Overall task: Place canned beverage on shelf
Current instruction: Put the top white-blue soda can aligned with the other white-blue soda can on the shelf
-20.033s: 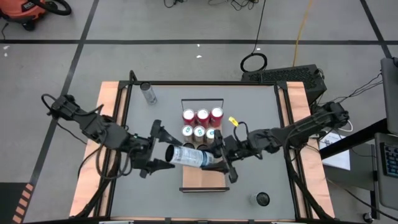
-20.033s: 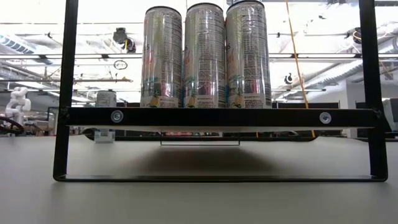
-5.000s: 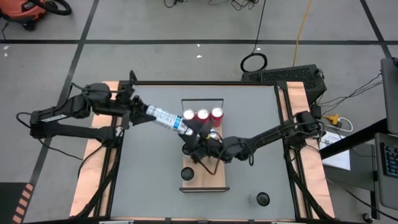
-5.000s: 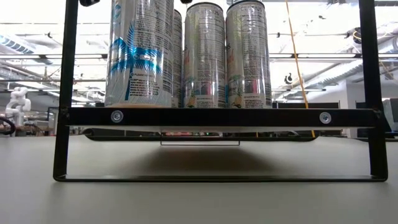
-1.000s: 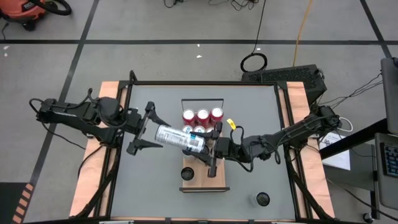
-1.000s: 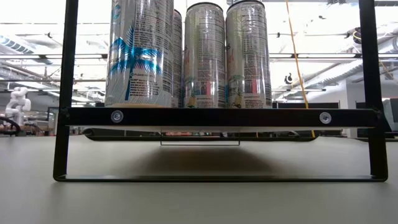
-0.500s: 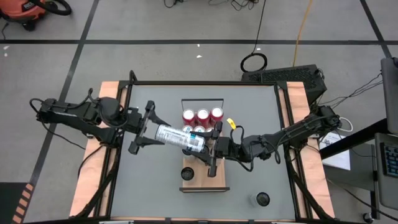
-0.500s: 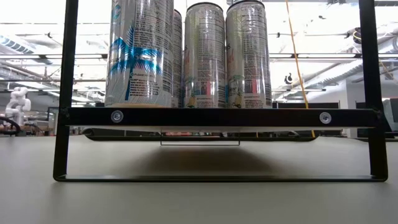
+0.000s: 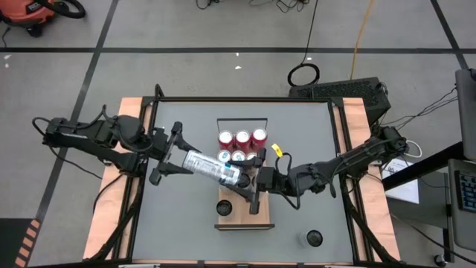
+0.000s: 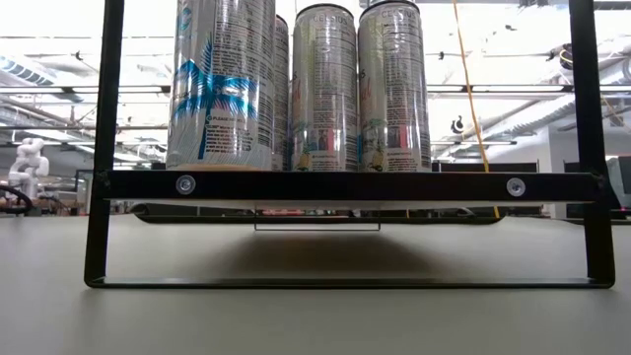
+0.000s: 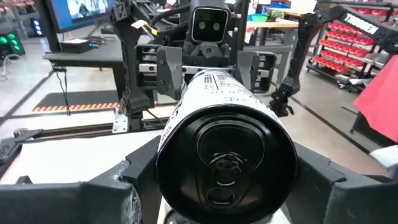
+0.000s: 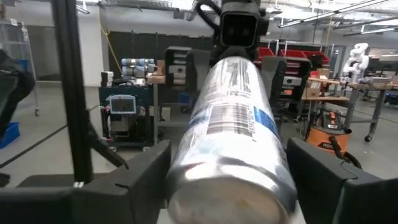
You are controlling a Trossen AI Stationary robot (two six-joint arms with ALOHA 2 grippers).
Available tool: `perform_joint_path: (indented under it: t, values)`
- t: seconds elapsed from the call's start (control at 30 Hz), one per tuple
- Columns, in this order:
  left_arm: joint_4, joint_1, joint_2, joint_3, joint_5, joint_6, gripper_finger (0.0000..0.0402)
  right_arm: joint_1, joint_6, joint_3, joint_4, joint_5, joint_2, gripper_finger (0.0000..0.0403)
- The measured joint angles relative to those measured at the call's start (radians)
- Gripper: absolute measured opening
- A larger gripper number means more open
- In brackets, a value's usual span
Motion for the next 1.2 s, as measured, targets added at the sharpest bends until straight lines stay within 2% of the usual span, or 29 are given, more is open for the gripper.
perform_joint_path:
  t: [0.2, 0.33, 0.6, 0.67, 0.8, 0.9, 1.03, 1.2]
  values:
    - [-0.129, -0.006, 0.009, 0.119, -0.003, -0.053, 0.0243, 0.056, 0.002, 0.0, -0.096, 0.126, 0.0, 0.0289]
    - [-0.272, -0.022, 0.052, 0.263, -0.055, -0.092, 0.0244, 0.108, 0.01, 0.0, -0.183, 0.212, 0.0, 0.0294]
    - [-0.52, -0.097, 0.265, 0.583, -0.158, -0.144, 0.0244, 0.266, 0.009, 0.0, -0.259, 0.343, -0.006, 0.0293]
    - [-0.561, -0.117, 0.337, 0.662, -0.161, -0.154, 0.0244, 0.316, 0.01, 0.0, -0.29, 0.419, -0.012, 0.0293]
    - [-0.643, -0.18, 0.491, 0.824, -0.181, -0.15, 0.0244, 0.424, 0.052, 0.0, -0.358, 0.688, -0.021, 0.0293]
    - [-0.734, -0.227, 0.601, 0.952, -0.214, -0.125, 0.0244, 0.503, 0.045, 0.0, -0.377, 0.829, -0.021, 0.0293]
    - [-0.876, -0.262, 0.735, 1.124, -0.307, -0.13, 0.0244, 0.579, 0.061, 0.0, -0.388, 0.874, -0.025, 0.0293]
    - [-0.968, -0.268, 0.861, 1.252, -0.323, -0.131, 0.0244, 0.621, 0.171, 0.0, -0.469, 0.874, -0.035, 0.0293]
